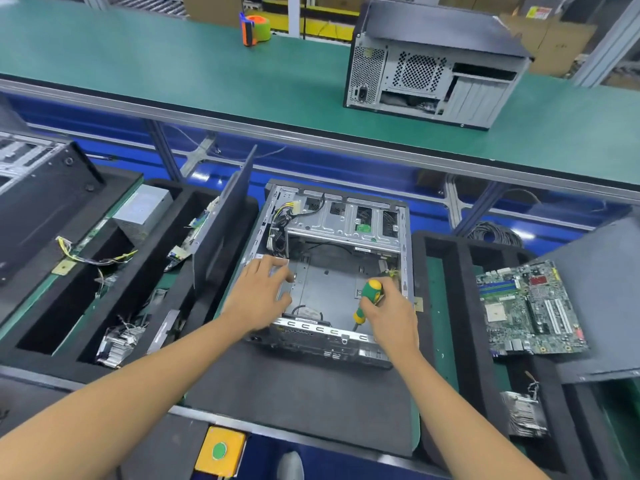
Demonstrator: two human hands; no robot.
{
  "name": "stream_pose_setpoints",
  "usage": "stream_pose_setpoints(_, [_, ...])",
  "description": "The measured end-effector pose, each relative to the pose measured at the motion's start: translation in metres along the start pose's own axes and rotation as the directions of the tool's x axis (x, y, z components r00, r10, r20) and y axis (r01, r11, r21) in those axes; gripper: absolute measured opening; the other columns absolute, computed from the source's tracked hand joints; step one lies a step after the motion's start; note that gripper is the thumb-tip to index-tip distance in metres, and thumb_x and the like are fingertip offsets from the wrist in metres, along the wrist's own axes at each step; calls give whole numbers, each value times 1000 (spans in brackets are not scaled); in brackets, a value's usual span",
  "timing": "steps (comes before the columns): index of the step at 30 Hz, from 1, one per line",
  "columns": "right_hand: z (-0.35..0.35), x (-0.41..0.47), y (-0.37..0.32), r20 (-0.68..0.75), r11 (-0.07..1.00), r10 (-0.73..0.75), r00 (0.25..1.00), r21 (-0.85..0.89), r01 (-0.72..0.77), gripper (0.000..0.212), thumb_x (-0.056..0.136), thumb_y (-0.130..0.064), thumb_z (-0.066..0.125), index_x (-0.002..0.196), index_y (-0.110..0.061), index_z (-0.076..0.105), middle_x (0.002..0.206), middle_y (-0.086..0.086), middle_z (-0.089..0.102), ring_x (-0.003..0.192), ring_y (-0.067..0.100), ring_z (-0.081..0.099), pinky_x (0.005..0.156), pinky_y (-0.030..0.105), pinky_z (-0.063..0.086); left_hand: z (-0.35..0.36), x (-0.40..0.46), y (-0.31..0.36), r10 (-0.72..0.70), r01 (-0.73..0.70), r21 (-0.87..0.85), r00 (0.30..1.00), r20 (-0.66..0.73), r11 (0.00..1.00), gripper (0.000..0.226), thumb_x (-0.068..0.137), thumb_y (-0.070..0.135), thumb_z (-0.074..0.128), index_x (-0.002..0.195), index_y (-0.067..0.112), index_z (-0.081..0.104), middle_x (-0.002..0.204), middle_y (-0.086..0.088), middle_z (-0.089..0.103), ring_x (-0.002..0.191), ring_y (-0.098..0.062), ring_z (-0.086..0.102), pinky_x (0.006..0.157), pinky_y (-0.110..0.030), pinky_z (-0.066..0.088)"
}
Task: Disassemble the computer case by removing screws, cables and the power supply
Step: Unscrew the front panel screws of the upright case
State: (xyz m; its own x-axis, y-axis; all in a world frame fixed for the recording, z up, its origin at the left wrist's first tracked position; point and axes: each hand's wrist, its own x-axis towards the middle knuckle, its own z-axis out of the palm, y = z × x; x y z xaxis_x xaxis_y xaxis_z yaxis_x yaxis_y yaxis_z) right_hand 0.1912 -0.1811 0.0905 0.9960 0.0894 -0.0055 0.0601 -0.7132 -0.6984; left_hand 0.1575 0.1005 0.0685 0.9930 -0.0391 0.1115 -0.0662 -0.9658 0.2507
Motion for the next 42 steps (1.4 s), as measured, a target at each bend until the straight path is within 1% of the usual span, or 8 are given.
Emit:
stream_pose_setpoints(8, [4,1,1,6,995,-13,1000,-96,14,13,88,-33,58,91,-36,47,71,-8,59,57,7,55,50,28,34,-5,-2,0,13,-13,-35,1000,5,999,34,83,45,43,110,30,58,135,5,46,123,-20,43,113,-40,34])
stream_pose_setpoints(13, [3,1,2,17,998,-31,999,58,30,19,84,-27,61,88,-34,44,71,-7,63,56,10,57,51,31,45,-4,-4,-1,69,-74,-74,995,-65,994,18,95,45,56,105,31,63,126,4,49,121,-19,44,107,-36,33])
stream_pose_setpoints(16, [-3,-4,2,-6,972,-82,997,219,81,32,78,-20,72,86,-36,45,79,-16,65,62,2,60,50,14,43,-7,-9,5,56,-60,-26,989,-134,998,21,99,48,58,100,29,66,109,4,48,105,-20,44,97,-35,31])
stream_pose_setpoints(23, [-9,-10,-1,19,953,-167,986,260,157,34,78,-10,74,88,-33,52,89,-14,65,69,4,59,49,13,45,-22,1,20,103,-66,-227,983,153,972,16,99,42,64,109,29,62,97,15,59,101,-18,41,89,-37,37])
stream_pose_setpoints(29, [-8,-10,0,-32,925,-124,992,358,127,37,78,-2,73,88,-33,56,83,-15,67,54,-1,57,41,12,40,-12,5,16,178,-167,-70,961,212,984,28,105,52,44,105,32,63,103,17,47,102,-15,37,97,-38,31])
stream_pose_setpoints(35, [-5,-4,0,-143,922,-152,978,336,192,40,76,8,65,86,-29,53,88,-4,62,74,6,55,55,7,40,-7,7,12,164,-141,-140,973,164,980,33,96,68,45,100,39,60,103,22,44,104,-11,34,97,-37,31])
stream_pose_setpoints(39, [-3,-1,0,-178,919,-136,975,346,192,40,78,10,62,89,-27,50,92,0,58,86,18,56,70,26,45,1,6,9,181,-177,-40,970,163,983,43,99,70,30,98,39,60,100,20,52,100,-12,37,97,-36,31])
stream_pose_setpoints(42, [-3,-1,2,-186,909,-114,976,378,178,41,78,5,62,92,-32,49,94,-5,59,88,14,57,73,27,46,5,17,21,201,-192,-66,961,188,979,36,100,61,38,118,38,60,99,21,62,105,-11,41,104,-37,32])
